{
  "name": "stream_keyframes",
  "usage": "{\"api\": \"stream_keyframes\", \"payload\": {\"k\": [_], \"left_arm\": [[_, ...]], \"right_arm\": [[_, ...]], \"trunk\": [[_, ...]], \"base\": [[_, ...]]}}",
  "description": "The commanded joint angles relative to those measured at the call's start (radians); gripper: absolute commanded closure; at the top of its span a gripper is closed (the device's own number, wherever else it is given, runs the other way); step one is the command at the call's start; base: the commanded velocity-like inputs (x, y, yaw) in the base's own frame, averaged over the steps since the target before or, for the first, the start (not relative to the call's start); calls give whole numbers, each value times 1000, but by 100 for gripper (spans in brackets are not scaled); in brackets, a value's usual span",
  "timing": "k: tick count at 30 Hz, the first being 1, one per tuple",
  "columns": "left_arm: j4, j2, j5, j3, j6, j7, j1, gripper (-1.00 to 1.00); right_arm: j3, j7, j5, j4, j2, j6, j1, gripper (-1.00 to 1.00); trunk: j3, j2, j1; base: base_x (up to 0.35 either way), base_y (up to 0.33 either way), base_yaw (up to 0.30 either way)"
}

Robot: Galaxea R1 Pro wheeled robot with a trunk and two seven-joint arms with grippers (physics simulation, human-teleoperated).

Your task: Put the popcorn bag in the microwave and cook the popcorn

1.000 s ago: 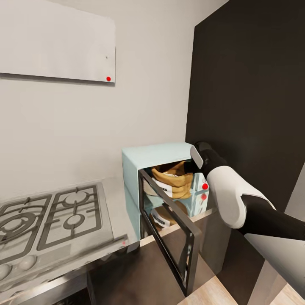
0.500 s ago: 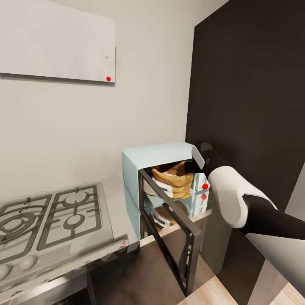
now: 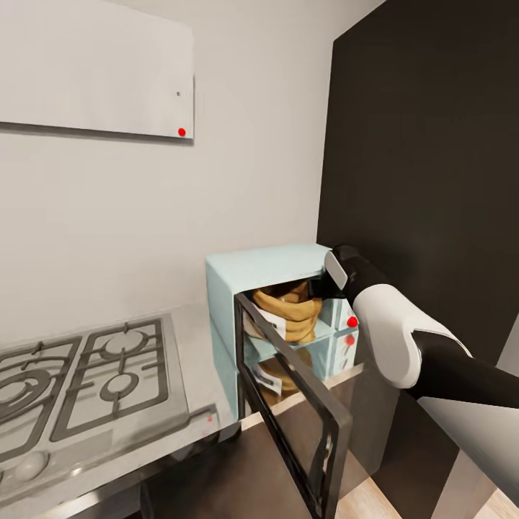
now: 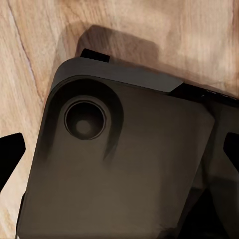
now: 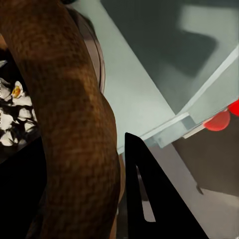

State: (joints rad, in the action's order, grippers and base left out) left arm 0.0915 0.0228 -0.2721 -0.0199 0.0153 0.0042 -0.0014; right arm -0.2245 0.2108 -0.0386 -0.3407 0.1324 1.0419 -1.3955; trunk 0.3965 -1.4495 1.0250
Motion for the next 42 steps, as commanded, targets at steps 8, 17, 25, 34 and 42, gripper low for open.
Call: {"api": "stream_keyframes", "payload": {"k": [8, 17, 25, 34, 42], "left_arm": [[1, 0, -4, -2, 2, 1, 0, -100], [1, 0, -4, -2, 2, 1, 0, -100], [1, 0, -4, -2, 2, 1, 0, -100], [1, 0, -4, -2, 2, 1, 0, -100], [1, 0, -4, -2, 2, 1, 0, -100]], "right_arm": [[-4, 2, -24, -1, 1, 5, 0, 100], [-4, 2, -24, -1, 1, 5, 0, 100], [-4, 2, -23, -1, 1, 5, 0, 100], [-3, 2, -24, -1, 1, 5, 0, 100], [-2, 2, -24, -1, 1, 5, 0, -100]], "trunk": [[1, -1, 0], [1, -1, 0], [1, -1, 0], [1, -1, 0], [1, -1, 0]], "base": [[30, 0, 0], [112, 0, 0], [2, 0, 0], [0, 0, 0], [0, 0, 0]]}}
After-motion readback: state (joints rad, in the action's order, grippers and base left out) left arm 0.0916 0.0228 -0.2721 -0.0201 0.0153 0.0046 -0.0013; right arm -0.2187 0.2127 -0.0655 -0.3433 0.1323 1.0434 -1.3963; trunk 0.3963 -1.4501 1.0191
